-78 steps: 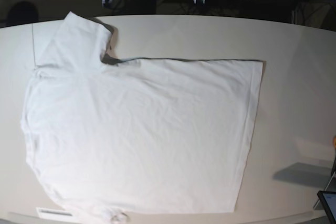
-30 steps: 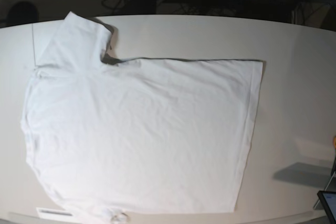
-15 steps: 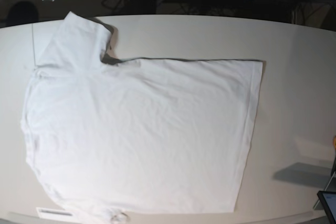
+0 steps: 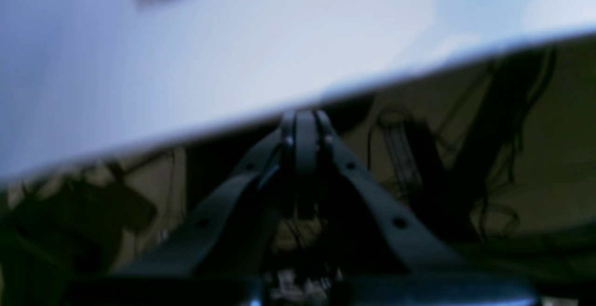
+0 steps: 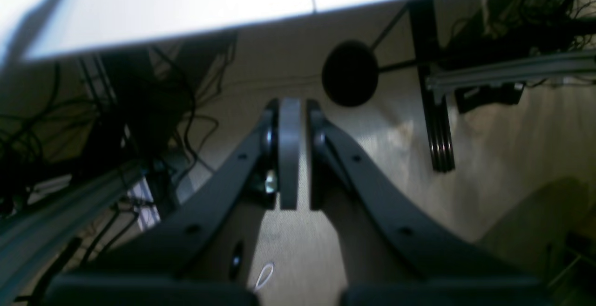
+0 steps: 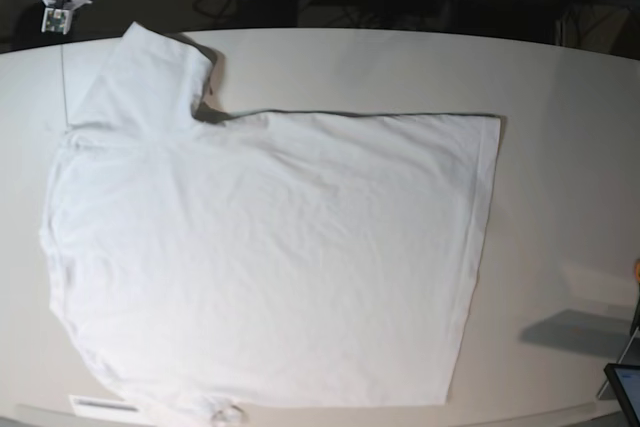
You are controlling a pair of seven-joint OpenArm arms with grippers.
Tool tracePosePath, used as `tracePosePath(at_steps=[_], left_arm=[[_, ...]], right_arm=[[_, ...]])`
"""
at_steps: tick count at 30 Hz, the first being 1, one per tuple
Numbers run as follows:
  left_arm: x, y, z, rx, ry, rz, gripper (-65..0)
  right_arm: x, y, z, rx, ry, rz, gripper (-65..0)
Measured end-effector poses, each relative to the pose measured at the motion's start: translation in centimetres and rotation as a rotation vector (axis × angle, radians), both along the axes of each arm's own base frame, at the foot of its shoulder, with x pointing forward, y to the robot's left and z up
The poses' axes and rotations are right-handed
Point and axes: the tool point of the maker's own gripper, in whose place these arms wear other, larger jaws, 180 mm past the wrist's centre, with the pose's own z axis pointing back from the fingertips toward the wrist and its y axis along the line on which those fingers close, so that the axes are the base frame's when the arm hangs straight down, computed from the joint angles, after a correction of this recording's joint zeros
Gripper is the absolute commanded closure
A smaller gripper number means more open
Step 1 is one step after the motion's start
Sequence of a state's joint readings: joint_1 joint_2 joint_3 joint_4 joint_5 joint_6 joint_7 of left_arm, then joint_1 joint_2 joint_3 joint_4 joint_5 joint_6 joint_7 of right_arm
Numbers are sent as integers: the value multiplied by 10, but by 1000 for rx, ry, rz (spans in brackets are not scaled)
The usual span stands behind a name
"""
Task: Fold the T-shirt properly
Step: 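Move both grippers down toward the shirt's shoulder edge, then grasp the shirt's shoulder edge with the right gripper and the left gripper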
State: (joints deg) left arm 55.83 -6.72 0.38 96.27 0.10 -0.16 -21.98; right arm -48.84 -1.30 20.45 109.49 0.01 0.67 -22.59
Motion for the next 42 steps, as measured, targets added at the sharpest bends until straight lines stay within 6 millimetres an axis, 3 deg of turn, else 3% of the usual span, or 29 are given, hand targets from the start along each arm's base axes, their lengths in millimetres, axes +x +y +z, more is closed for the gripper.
tracePosePath(at_steps=[4,6,10,14,17,19,21,24,26,29,31,35,39,42], left_arm=[[23,-2,33,4,-104,-10,0],[28,-4,41,4,-123,-13,0],[37,-4,47,12,-104,-3,0],[53,2,36,24,-37,29,0],[58,4,34,30,-32,38,0],[60,3,35,27,-38,37,0],[66,4,35,30,-44,38,0],[73,6,34,35,-41,43,0],[74,6,34,34,-42,46,-40],[76,6,35,33,-48,46,-168],[78,7,36,-4,-54,68,-225],[81,14,38,-127,-64,130,-228],[83,30,34,-148,-52,140,-227],[82,31,32,-139,-38,123,-227]], right_arm=[[32,32,11,138,-94,110,-30],[38,52,8,255,-90,146,-30],[45,63,8,388,-74,198,-26],[56,63,15,461,-70,232,-30],[59,45,18,428,-56,216,-33],[60,33,20,405,-49,202,-74],[57,24,21,389,-27,196,-177],[53,10,27,382,-20,193,-389],[49,5,35,414,-40,188,-463],[38,2,35,462,-8,149,-460],[42,6,37,498,-14,156,-460],[55,14,39,558,-49,170,-460],[47,20,21,631,14,147,-458],[50,22,15,673,3,133,-458]])
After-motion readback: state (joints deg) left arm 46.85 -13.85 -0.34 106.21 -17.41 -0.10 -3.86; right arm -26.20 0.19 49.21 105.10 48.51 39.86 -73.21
